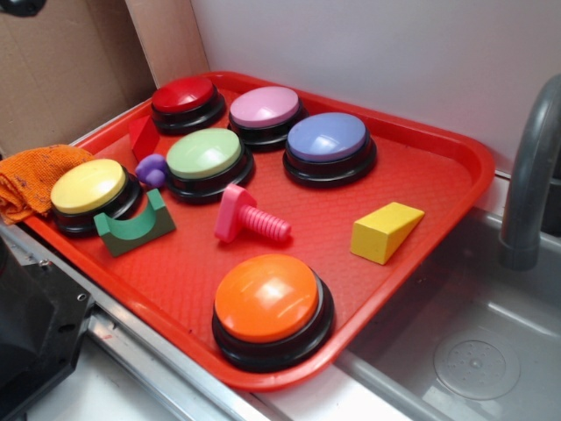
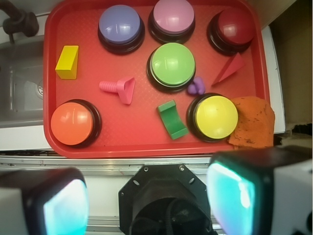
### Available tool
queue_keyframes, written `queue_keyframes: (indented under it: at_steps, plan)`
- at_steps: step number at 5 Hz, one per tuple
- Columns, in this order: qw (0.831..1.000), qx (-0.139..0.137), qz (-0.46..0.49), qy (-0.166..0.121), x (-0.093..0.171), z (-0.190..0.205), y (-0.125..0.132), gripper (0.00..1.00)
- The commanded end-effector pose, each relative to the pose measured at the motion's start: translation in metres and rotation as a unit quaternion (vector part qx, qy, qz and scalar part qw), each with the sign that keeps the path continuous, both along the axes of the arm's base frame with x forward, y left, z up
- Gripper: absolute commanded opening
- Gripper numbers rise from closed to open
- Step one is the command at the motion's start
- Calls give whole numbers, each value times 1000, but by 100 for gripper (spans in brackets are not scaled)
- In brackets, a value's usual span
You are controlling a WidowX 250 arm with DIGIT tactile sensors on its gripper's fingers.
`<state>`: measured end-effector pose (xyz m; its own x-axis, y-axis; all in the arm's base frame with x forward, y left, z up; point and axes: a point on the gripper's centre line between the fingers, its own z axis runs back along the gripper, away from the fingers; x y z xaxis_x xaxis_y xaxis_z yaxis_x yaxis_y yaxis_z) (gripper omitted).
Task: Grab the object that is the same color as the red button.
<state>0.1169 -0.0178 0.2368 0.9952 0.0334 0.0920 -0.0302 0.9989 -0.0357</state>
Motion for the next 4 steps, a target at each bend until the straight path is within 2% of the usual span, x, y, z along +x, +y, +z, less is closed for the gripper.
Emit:
queue_keyframes:
  at_steps: [1, 2, 3, 4]
  plan:
    - [1000, 0, 0, 0, 0, 0, 0, 100]
    - [999, 4, 37, -15, 6, -12, 17, 100]
    - [993, 3, 119, 1, 14, -40, 54, 100]
    - [972, 19, 232, -11, 21, -59, 85, 100]
